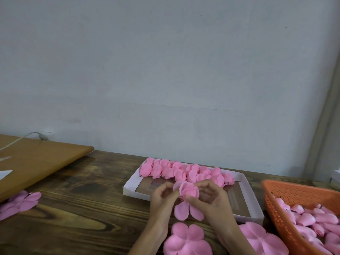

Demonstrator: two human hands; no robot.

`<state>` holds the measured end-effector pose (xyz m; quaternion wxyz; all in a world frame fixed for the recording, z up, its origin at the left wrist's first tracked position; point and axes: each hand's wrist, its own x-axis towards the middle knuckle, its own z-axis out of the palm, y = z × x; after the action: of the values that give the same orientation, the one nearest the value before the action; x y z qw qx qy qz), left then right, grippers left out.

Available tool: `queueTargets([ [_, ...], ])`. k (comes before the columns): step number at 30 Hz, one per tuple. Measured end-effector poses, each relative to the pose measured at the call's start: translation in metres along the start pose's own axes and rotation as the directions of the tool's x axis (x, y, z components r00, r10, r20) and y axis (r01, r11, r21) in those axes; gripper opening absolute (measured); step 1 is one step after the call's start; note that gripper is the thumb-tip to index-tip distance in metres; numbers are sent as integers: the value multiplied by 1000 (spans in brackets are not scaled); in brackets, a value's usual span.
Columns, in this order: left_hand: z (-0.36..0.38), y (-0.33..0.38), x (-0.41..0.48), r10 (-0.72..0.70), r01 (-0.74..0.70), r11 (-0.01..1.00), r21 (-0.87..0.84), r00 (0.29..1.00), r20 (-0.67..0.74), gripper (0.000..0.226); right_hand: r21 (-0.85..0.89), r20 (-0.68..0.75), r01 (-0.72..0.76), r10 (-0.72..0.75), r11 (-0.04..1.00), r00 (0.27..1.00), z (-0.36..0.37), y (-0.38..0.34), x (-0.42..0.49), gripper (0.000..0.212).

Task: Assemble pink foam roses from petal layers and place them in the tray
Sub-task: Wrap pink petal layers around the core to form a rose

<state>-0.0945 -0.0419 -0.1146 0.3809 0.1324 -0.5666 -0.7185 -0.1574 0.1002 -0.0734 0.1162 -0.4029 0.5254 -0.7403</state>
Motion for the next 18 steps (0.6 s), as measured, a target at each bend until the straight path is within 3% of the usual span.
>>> queueTargets([
  [8, 2, 3, -3, 60, -58, 998, -39, 997, 48, 39, 43, -36, 19, -18, 999, 999, 0, 2, 0, 22],
  [18, 6, 15, -7, 26, -19, 997, -70, 996, 89, 46, -81, -21, -29, 27, 996, 999, -2, -1, 1, 31],
])
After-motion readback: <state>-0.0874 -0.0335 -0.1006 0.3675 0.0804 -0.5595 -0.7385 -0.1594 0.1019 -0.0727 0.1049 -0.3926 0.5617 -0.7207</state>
